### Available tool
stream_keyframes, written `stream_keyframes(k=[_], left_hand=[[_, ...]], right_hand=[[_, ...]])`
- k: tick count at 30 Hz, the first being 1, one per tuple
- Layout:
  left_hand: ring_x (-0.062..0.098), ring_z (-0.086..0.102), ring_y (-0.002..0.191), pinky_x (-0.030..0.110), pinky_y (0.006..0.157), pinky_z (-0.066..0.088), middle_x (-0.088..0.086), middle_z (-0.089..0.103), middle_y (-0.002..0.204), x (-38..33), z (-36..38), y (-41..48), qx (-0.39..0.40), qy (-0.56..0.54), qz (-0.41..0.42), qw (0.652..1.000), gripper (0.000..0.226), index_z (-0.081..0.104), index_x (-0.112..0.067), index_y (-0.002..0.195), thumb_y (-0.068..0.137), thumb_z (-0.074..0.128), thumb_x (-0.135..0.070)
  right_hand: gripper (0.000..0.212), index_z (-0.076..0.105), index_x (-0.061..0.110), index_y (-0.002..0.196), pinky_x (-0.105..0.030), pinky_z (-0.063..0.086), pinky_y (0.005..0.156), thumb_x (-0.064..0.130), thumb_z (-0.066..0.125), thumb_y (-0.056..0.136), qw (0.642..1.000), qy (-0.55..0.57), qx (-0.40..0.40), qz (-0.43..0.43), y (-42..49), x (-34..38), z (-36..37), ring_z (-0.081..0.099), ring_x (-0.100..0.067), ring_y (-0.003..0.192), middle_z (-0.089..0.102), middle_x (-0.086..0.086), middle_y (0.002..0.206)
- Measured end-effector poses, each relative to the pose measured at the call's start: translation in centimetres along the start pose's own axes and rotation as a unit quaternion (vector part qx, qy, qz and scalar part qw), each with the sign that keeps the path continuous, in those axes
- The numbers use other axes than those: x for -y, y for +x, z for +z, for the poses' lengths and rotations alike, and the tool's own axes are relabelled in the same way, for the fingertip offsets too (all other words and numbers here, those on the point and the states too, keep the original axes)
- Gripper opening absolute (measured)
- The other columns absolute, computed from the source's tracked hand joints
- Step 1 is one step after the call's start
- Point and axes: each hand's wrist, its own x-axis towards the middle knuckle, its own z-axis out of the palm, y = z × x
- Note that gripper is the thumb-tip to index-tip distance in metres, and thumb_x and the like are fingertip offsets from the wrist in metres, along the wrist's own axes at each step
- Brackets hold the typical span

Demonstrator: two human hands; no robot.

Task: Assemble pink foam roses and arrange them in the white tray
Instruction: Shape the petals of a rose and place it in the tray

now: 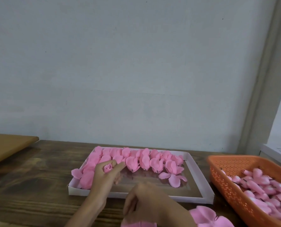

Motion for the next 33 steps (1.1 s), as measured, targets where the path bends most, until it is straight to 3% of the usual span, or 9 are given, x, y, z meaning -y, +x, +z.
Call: stream_keyframes(k=[4, 9, 16, 19, 23, 27, 31, 33], left_hand=[[0.020, 0.039, 0.048, 0.044, 0.071, 0.049, 0.014, 0.037, 0.052, 0.4, -0.1, 0.1, 0.007, 0.006, -0.002, 1.000, 0.050, 0.044, -0.012, 0.052, 0.094, 0.073, -0.009], [0.020, 0.039, 0.047, 0.051, 0.075, 0.053, 0.013, 0.037, 0.051, 0.6, -0.2, 0.2, 0.012, -0.012, -0.012, 1.000, 0.053, 0.043, -0.012, 0.051, 0.091, 0.078, -0.017], [0.020, 0.038, 0.046, 0.039, 0.060, 0.043, 0.006, 0.038, 0.050, 1.4, -1.0, 1.0, 0.003, -0.053, -0.032, 0.998, 0.056, 0.042, -0.016, 0.049, 0.096, 0.071, -0.015], [0.021, 0.038, 0.046, 0.034, 0.059, 0.050, 0.007, 0.038, 0.051, 1.5, -1.2, 1.2, -0.003, -0.061, -0.034, 0.998, 0.055, 0.042, -0.013, 0.050, 0.096, 0.071, -0.017], [0.020, 0.037, 0.046, 0.026, 0.050, 0.046, 0.005, 0.037, 0.049, 1.3, -1.2, 1.2, -0.007, -0.066, -0.024, 0.998, 0.056, 0.042, -0.014, 0.049, 0.096, 0.071, -0.014], [0.020, 0.037, 0.048, 0.030, 0.047, 0.041, 0.009, 0.037, 0.051, 1.1, -1.3, 1.4, -0.021, -0.077, -0.036, 0.996, 0.052, 0.043, -0.011, 0.052, 0.095, 0.071, -0.013], [0.019, 0.035, 0.044, 0.026, 0.044, 0.041, 0.006, 0.038, 0.049, 1.0, -1.5, 1.4, -0.027, -0.092, -0.041, 0.995, 0.052, 0.044, -0.011, 0.050, 0.095, 0.071, -0.012], [0.017, 0.034, 0.042, 0.025, 0.042, 0.040, 0.005, 0.037, 0.048, 0.9, -1.5, 1.5, -0.030, -0.100, -0.039, 0.994, 0.055, 0.042, -0.013, 0.048, 0.095, 0.071, -0.011]], right_hand=[[0.020, 0.079, 0.031, 0.096, -0.001, 0.041, 0.064, 0.031, 0.079, 0.076, 0.999, 0.027, 0.019, -0.006, -0.3, -0.2, -0.1, 0.066, 0.008, 0.074, 0.078, 0.010, 0.088], [0.018, 0.080, 0.020, 0.091, -0.015, 0.053, 0.070, 0.020, 0.087, 0.074, 0.999, 0.048, 0.000, -0.007, -0.3, -0.4, -0.3, 0.068, 0.003, 0.074, 0.079, 0.000, 0.086], [0.029, 0.077, 0.020, 0.089, -0.005, 0.040, 0.055, 0.034, 0.090, 0.067, 0.999, 0.021, -0.027, 0.020, -0.2, -0.5, -0.1, 0.063, 0.005, 0.063, 0.077, 0.001, 0.080], [0.027, 0.075, 0.018, 0.089, -0.009, 0.043, 0.059, 0.028, 0.090, 0.069, 0.999, 0.023, -0.016, 0.028, -0.2, -0.5, -0.1, 0.064, 0.005, 0.063, 0.079, -0.001, 0.082], [0.021, 0.077, 0.018, 0.092, -0.003, 0.040, 0.060, 0.012, 0.083, 0.072, 0.999, 0.019, -0.042, 0.006, -0.1, -0.1, -0.5, 0.059, 0.008, 0.059, 0.079, -0.001, 0.082], [0.021, 0.074, 0.021, 0.100, -0.003, 0.039, 0.059, 0.016, 0.082, 0.081, 0.996, 0.074, -0.037, -0.021, 0.0, 0.6, -0.7, 0.058, 0.010, 0.063, 0.069, 0.005, 0.079], [0.025, 0.071, 0.026, 0.107, -0.001, 0.036, 0.063, 0.025, 0.080, 0.084, 0.999, 0.029, -0.017, -0.030, -0.2, 0.8, -0.8, 0.055, 0.015, 0.063, 0.074, -0.004, 0.090], [0.027, 0.071, 0.027, 0.109, -0.007, 0.043, 0.070, 0.025, 0.080, 0.084, 0.999, 0.029, 0.014, -0.019, -0.5, 0.7, -0.9, 0.058, 0.010, 0.065, 0.074, -0.002, 0.091]])
